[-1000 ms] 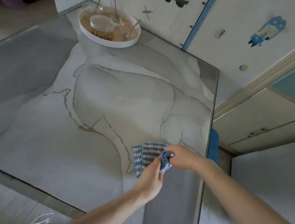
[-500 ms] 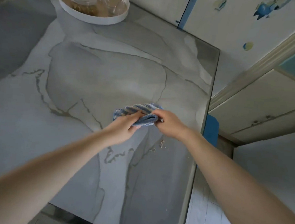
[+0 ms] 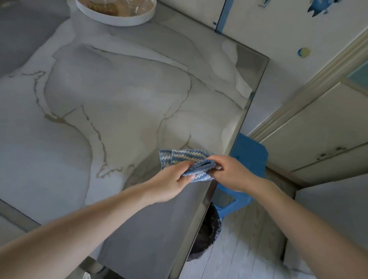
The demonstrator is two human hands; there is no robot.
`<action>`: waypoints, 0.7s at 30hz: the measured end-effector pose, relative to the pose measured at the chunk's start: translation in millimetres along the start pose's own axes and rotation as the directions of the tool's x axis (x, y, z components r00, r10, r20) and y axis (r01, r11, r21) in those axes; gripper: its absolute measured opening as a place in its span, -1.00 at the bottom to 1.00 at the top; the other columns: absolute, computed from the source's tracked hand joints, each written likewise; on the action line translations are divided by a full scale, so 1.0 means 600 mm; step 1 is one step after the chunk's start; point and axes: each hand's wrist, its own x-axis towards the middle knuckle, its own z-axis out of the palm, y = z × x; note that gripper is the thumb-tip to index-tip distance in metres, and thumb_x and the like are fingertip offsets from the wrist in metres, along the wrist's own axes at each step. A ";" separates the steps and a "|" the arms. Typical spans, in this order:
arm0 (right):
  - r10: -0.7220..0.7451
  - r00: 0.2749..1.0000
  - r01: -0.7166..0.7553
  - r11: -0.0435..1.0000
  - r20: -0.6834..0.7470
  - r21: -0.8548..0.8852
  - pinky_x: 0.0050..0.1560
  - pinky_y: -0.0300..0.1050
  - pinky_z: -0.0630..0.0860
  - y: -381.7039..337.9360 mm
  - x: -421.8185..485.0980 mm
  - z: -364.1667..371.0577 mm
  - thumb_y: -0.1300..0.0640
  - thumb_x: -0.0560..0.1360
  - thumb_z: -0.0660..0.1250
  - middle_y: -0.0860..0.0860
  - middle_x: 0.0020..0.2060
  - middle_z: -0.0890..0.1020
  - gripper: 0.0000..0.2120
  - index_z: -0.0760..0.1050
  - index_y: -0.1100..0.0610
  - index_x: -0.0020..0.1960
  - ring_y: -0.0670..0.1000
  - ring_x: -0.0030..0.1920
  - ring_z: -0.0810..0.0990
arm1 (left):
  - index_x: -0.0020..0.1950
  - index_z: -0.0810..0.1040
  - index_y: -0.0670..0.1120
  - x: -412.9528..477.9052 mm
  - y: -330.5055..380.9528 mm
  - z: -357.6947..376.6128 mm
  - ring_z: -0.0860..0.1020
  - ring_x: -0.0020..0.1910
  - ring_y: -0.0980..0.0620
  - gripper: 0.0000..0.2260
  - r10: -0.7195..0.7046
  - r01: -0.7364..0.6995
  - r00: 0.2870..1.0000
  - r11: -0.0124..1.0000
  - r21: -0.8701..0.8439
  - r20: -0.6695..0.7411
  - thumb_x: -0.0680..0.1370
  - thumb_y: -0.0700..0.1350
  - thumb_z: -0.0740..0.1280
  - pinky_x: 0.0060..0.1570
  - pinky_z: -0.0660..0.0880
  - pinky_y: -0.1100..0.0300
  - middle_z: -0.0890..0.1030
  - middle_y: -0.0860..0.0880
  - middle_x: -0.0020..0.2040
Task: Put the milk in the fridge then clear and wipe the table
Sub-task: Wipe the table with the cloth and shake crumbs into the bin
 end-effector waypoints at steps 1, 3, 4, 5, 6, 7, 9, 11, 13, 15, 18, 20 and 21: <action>-0.005 1.000 0.006 0.999 -0.030 0.033 -0.25 -0.22 0.30 0.000 -0.006 -0.012 0.29 0.49 0.21 -0.04 -0.31 0.47 -0.84 0.43 0.08 -0.21 -0.09 -0.28 0.40 | -0.05 0.40 0.07 0.005 0.012 -0.003 0.39 -0.37 0.20 -0.87 0.012 -0.012 0.999 1.000 0.010 -0.030 0.61 -0.15 0.13 -0.42 0.29 0.46 0.38 0.18 -0.31; -0.041 0.993 0.054 0.991 -0.112 0.120 -0.19 -0.19 0.34 -0.006 -0.012 -0.035 0.31 0.47 0.26 -0.01 -0.33 0.50 -0.87 0.46 0.13 -0.20 -0.11 -0.30 0.42 | 0.05 0.44 -0.02 0.017 0.032 -0.019 0.42 -0.39 0.15 -0.89 0.030 -0.024 0.993 0.998 0.049 -0.117 0.60 -0.18 0.15 -0.46 0.30 0.45 0.40 0.14 -0.34; -0.063 0.987 0.089 0.980 -0.150 0.176 -0.15 -0.15 0.39 -0.012 -0.012 -0.045 0.32 0.45 0.28 0.06 -0.28 0.54 -0.94 0.49 0.20 -0.15 -0.07 -0.26 0.46 | 0.07 0.45 -0.06 0.023 0.040 -0.031 0.44 -0.34 0.08 -0.89 0.045 -0.034 0.984 0.997 0.071 -0.173 0.59 -0.20 0.17 -0.44 0.30 0.44 0.43 0.10 -0.32; -0.077 0.979 0.120 0.965 -0.188 0.232 -0.09 -0.12 0.43 -0.017 -0.010 -0.052 0.33 0.44 0.30 0.13 -0.20 0.58 -0.92 0.50 0.27 -0.06 -0.01 -0.20 0.50 | 0.09 0.46 -0.10 0.029 0.047 -0.046 0.44 -0.29 0.03 -0.87 0.076 -0.055 0.970 0.994 0.097 -0.230 0.58 -0.22 0.18 -0.41 0.29 0.44 0.46 0.06 -0.28; -0.081 0.975 0.138 0.951 -0.209 0.277 -0.02 -0.10 0.47 -0.024 -0.007 -0.058 0.32 0.44 0.32 0.17 -0.12 0.60 -0.84 0.50 0.29 0.02 0.04 -0.14 0.53 | 0.11 0.47 -0.14 0.034 0.053 -0.062 0.44 -0.26 0.01 -0.85 0.126 -0.094 0.952 0.987 0.128 -0.277 0.57 -0.24 0.18 -0.38 0.28 0.43 0.47 0.02 -0.24; -0.089 0.973 0.153 0.939 -0.211 0.309 0.05 -0.11 0.49 -0.029 0.000 -0.060 0.30 0.44 0.33 0.16 -0.05 0.62 -0.80 0.50 0.25 0.06 0.06 -0.07 0.57 | 0.12 0.47 -0.17 0.037 0.056 -0.076 0.43 -0.25 0.00 -0.83 0.174 -0.128 0.933 0.979 0.160 -0.316 0.56 -0.26 0.19 -0.37 0.28 0.39 0.47 -0.02 -0.22; -0.115 0.973 0.175 0.934 -0.202 0.311 0.14 -0.10 0.49 -0.039 0.019 -0.055 0.25 0.46 0.33 0.09 0.03 0.64 -0.79 0.52 0.13 0.09 0.02 0.05 0.59 | 0.16 0.45 -0.20 0.042 0.055 -0.096 0.43 -0.23 -0.01 -0.81 0.210 -0.138 0.905 0.967 0.213 -0.369 0.56 -0.27 0.18 -0.35 0.21 0.26 0.48 -0.06 -0.20; -0.111 0.977 0.154 0.958 -0.183 0.244 0.19 -0.04 0.48 -0.038 0.047 -0.037 0.23 0.50 0.28 0.10 0.08 0.62 -0.77 0.52 0.14 0.15 0.06 0.11 0.57 | 0.22 0.41 -0.21 0.044 0.036 -0.097 0.50 -0.12 -0.11 -0.77 0.158 -0.073 0.918 0.969 0.236 -0.364 0.57 -0.25 0.16 -0.25 0.23 0.20 0.55 -0.17 -0.08; -0.103 0.987 0.115 0.989 -0.124 0.091 0.22 -0.07 0.42 -0.027 0.072 -0.010 0.22 0.54 0.21 0.11 0.16 0.58 -0.74 0.49 0.16 0.21 0.08 0.18 0.51 | 0.29 0.34 -0.22 0.045 0.003 -0.080 0.51 0.06 -0.19 -0.72 0.045 0.034 0.952 0.967 0.251 -0.302 0.60 -0.20 0.13 -0.16 0.24 0.15 0.54 -0.24 0.11; -0.139 0.988 0.141 0.990 -0.071 0.023 0.24 -0.18 0.34 -0.011 0.082 0.019 0.25 0.55 0.19 0.08 0.26 0.52 -0.71 0.46 0.17 0.26 0.04 0.29 0.43 | 0.34 0.29 -0.20 0.038 -0.026 -0.054 0.49 0.15 -0.19 -0.69 -0.080 0.137 0.966 0.965 0.222 -0.246 0.62 -0.14 0.10 -0.13 0.25 0.17 0.51 -0.21 0.19; -0.167 0.983 0.172 0.983 -0.079 0.063 0.21 -0.26 0.29 0.005 0.069 0.037 0.26 0.55 0.19 0.04 0.28 0.51 -0.69 0.46 0.15 0.27 -0.10 0.25 0.39 | 0.27 0.31 -0.19 0.019 -0.038 -0.021 0.49 0.03 -0.11 -0.73 -0.131 0.164 0.970 0.974 0.154 -0.204 0.62 -0.10 0.09 -0.22 0.20 0.22 0.53 -0.15 0.10; -0.159 0.987 0.160 0.985 -0.032 0.059 0.06 -0.31 0.30 0.014 0.051 0.038 0.28 0.55 0.18 0.06 0.21 0.56 -0.72 0.49 0.17 0.23 -0.11 0.15 0.44 | 0.18 0.34 -0.17 0.005 -0.031 -0.003 0.43 -0.10 -0.02 -0.79 -0.145 0.159 0.974 0.984 0.073 -0.172 0.62 -0.09 0.09 -0.30 0.16 0.23 0.48 -0.06 -0.03; -0.154 0.988 0.154 0.988 -0.004 0.030 0.02 -0.29 0.32 0.019 0.040 0.038 0.29 0.55 0.18 0.07 0.18 0.58 -0.74 0.51 0.19 0.20 -0.07 0.14 0.47 | 0.17 0.35 -0.17 -0.003 -0.027 0.006 0.42 -0.12 0.01 -0.80 -0.152 0.159 0.976 0.987 0.033 -0.159 0.62 -0.10 0.10 -0.30 0.17 0.23 0.46 -0.02 -0.05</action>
